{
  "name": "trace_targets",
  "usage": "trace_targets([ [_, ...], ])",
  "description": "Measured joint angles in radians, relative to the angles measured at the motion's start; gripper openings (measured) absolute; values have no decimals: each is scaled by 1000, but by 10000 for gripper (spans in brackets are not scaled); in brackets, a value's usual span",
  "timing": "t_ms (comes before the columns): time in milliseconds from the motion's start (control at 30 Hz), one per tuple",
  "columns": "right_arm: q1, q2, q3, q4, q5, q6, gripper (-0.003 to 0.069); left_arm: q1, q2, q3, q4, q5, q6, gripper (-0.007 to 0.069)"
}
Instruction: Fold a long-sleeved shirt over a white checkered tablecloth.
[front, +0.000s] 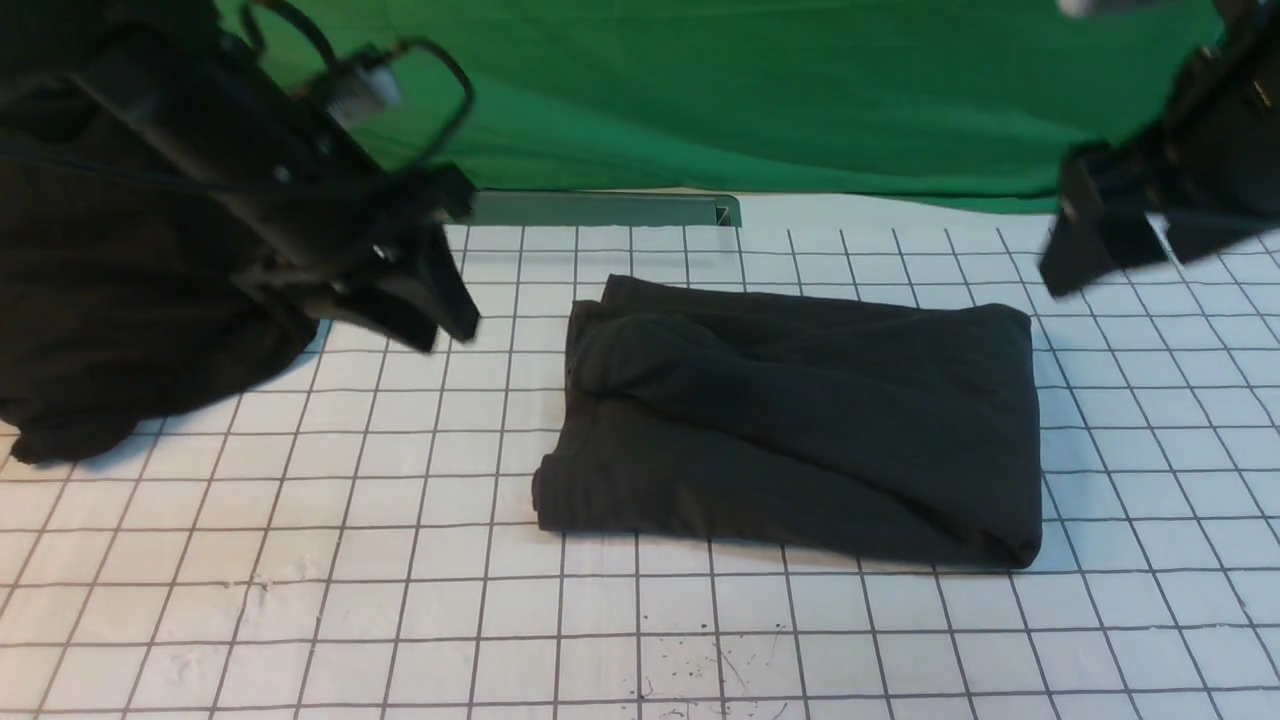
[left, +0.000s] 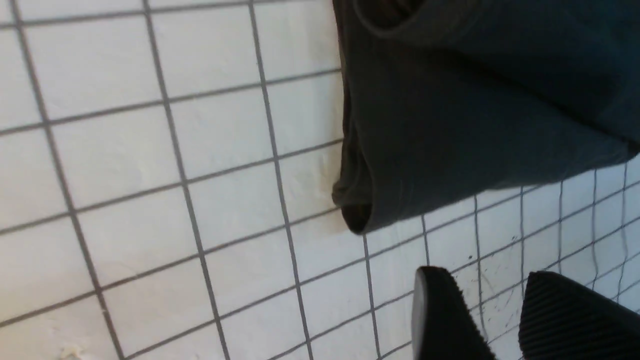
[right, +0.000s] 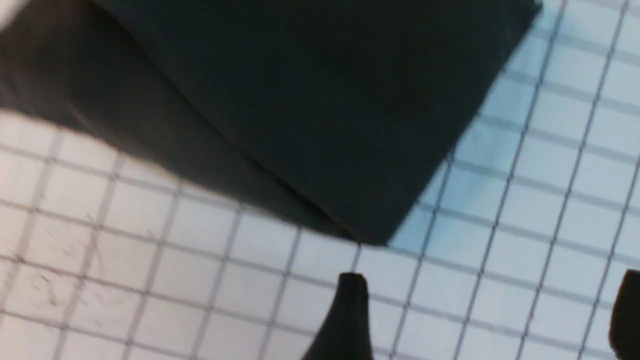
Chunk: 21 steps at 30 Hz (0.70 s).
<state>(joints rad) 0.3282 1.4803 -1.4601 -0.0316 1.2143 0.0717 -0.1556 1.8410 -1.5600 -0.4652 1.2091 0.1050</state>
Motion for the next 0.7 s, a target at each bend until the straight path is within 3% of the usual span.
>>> trace_targets([
  [167, 0, -17, 152, -17, -20, 27, 637, -70, 0, 30, 47, -66, -6, 259],
  [333, 0, -12, 325, -19, -210, 105, 640, -150, 12, 41, 68, -166, -50, 372],
  [500, 0, 50, 348, -13, -269, 151, 640, -194, 66, 41, 59, -207, -54, 482],
  [700, 0, 183, 348, 13, -263, 162, 639, -203, 138, 41, 60, -166, -56, 518],
])
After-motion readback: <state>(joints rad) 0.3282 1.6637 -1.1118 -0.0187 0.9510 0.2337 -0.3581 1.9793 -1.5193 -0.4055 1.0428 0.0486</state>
